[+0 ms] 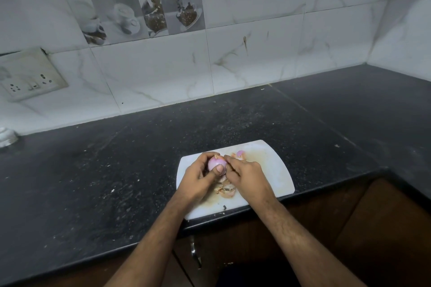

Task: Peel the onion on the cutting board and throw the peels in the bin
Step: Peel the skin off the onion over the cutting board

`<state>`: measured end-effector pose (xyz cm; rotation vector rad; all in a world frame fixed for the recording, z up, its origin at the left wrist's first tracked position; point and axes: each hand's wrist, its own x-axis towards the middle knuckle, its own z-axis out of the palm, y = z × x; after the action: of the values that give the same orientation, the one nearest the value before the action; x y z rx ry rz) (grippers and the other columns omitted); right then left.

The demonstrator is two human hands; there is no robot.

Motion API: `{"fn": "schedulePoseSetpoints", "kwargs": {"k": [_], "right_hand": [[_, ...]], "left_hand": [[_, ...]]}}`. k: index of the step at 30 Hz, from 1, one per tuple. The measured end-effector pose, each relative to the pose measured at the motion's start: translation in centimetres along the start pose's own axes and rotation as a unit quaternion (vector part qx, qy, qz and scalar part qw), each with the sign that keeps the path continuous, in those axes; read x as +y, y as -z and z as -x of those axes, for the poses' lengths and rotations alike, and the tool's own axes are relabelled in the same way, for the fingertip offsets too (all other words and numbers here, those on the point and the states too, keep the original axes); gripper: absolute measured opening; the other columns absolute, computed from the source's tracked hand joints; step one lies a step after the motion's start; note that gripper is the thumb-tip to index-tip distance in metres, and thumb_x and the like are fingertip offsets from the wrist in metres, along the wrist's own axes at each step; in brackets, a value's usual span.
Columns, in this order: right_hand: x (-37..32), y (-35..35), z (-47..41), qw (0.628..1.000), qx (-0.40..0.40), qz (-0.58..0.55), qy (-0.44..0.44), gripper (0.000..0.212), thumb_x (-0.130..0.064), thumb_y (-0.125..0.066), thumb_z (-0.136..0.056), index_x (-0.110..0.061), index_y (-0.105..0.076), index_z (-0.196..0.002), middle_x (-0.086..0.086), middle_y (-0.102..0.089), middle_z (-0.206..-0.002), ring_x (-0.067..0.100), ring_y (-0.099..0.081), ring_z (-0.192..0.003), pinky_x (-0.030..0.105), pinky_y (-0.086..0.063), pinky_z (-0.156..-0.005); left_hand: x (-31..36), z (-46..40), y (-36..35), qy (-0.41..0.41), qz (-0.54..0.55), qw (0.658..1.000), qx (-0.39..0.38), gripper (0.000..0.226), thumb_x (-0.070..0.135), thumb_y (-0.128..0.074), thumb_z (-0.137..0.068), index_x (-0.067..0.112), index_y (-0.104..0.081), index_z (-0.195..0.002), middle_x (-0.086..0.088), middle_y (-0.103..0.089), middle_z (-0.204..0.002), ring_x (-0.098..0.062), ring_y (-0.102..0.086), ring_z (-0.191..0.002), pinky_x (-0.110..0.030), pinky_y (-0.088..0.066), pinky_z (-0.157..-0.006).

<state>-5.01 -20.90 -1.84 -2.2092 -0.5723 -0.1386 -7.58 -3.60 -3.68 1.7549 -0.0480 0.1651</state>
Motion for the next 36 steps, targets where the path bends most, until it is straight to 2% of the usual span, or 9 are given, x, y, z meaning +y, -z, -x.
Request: {"fn": "schedulePoseSetpoints", "kwargs": {"k": [4, 12, 15, 19, 22, 25, 30, 33, 36], "right_hand": [[0.2, -0.2, -0.3, 0.999, 0.004, -0.021, -0.025, 0.037, -0.027, -0.061, -0.1, -0.021, -0.063, -0.136, 0.002, -0.076, -0.106, 0.011, -0.071, -0.095, 0.027, -0.058, -0.086], [1.0, -0.7, -1.0, 0.996, 0.036, -0.074, -0.047, 0.028, -0.02, -0.074, -0.091, -0.012, -0.072, -0.118, -0.01, -0.072, -0.087, -0.005, -0.068, -0.081, 0.006, -0.053, -0.073], [1.4, -0.8, -1.1, 0.995, 0.052, -0.066, -0.048, 0.02, -0.019, -0.072, -0.092, -0.011, -0.075, -0.111, -0.005, -0.075, -0.09, 0.0, -0.07, -0.081, 0.01, -0.054, -0.072], [1.7, -0.7, -1.5, 0.99, 0.071, -0.092, -0.079, 0.018, -0.012, -0.067, -0.094, -0.008, -0.076, -0.109, 0.0, -0.077, -0.088, 0.008, -0.074, -0.078, 0.031, -0.064, -0.077], [1.7, -0.6, -1.5, 0.989, 0.079, -0.093, -0.082, 0.02, -0.011, -0.065, -0.095, -0.009, -0.075, -0.113, 0.0, -0.078, -0.093, 0.007, -0.074, -0.077, 0.028, -0.063, -0.076], [1.9, -0.7, -1.5, 0.989, 0.091, -0.085, -0.079, 0.023, -0.01, -0.063, -0.097, -0.01, -0.073, -0.118, 0.0, -0.077, -0.1, 0.005, -0.073, -0.079, 0.026, -0.062, -0.075], [2.0, -1.1, -1.6, 0.993, 0.104, -0.039, -0.032, 0.022, -0.016, -0.06, -0.099, -0.015, -0.075, -0.115, -0.005, -0.076, -0.104, 0.003, -0.069, -0.088, 0.013, -0.053, -0.076], [2.3, -1.3, -1.7, 0.996, 0.092, -0.018, 0.004, 0.023, -0.02, -0.056, -0.101, -0.012, -0.074, -0.09, -0.003, -0.069, -0.097, 0.012, -0.066, -0.087, 0.026, -0.055, -0.076], [1.9, -1.1, -1.4, 0.991, 0.124, -0.051, 0.01, 0.026, -0.023, -0.05, -0.105, -0.011, -0.071, -0.095, -0.003, -0.068, -0.098, 0.011, -0.064, -0.087, 0.032, -0.055, -0.078]], "left_hand": [[-0.2, -0.2, 0.1, -0.02, -0.036, 0.999, -0.01, 0.043, 0.056, -0.077, -0.088, 0.034, -0.065, -0.122, 0.002, -0.074, -0.118, -0.029, -0.071, -0.113, -0.061, -0.056, -0.101], [-1.1, -0.7, 0.3, -0.053, -0.103, 0.993, 0.0, 0.038, 0.044, -0.076, -0.091, 0.032, -0.06, -0.123, 0.005, -0.072, -0.118, -0.023, -0.069, -0.113, -0.054, -0.057, -0.101], [-1.1, -0.6, 0.2, -0.052, -0.094, 0.994, 0.003, 0.039, 0.043, -0.078, -0.09, 0.03, -0.06, -0.122, 0.0, -0.072, -0.119, -0.027, -0.07, -0.113, -0.056, -0.057, -0.1], [-1.1, -0.3, 0.1, -0.028, -0.06, 0.998, 0.003, 0.038, 0.034, -0.083, -0.088, 0.029, -0.062, -0.119, -0.005, -0.072, -0.119, -0.032, -0.071, -0.11, -0.058, -0.06, -0.097], [-0.9, -0.3, 0.2, -0.023, -0.026, 0.999, 0.006, 0.041, 0.037, -0.083, -0.087, 0.031, -0.063, -0.122, -0.009, -0.07, -0.122, -0.037, -0.07, -0.112, -0.058, -0.059, -0.1], [-0.8, -0.3, 0.3, -0.015, 0.051, 0.998, 0.043, 0.036, 0.027, -0.074, -0.097, 0.019, -0.06, -0.13, -0.013, -0.066, -0.131, -0.034, -0.069, -0.119, -0.047, -0.06, -0.102], [-1.2, -0.7, 1.0, -0.006, 0.08, 0.995, 0.065, 0.03, 0.026, -0.058, -0.107, 0.019, -0.063, -0.135, -0.01, -0.069, -0.136, -0.035, -0.067, -0.126, -0.05, -0.053, -0.112], [-1.0, -0.7, 0.5, -0.005, 0.031, 0.998, 0.049, 0.037, 0.033, -0.062, -0.101, 0.023, -0.065, -0.136, -0.006, -0.072, -0.131, -0.033, -0.069, -0.122, -0.052, -0.053, -0.112], [-0.8, -0.7, 0.1, -0.002, 0.01, 0.999, 0.042, 0.042, 0.029, -0.064, -0.099, 0.022, -0.063, -0.141, -0.003, -0.071, -0.134, -0.025, -0.069, -0.125, -0.052, -0.051, -0.114]]}}
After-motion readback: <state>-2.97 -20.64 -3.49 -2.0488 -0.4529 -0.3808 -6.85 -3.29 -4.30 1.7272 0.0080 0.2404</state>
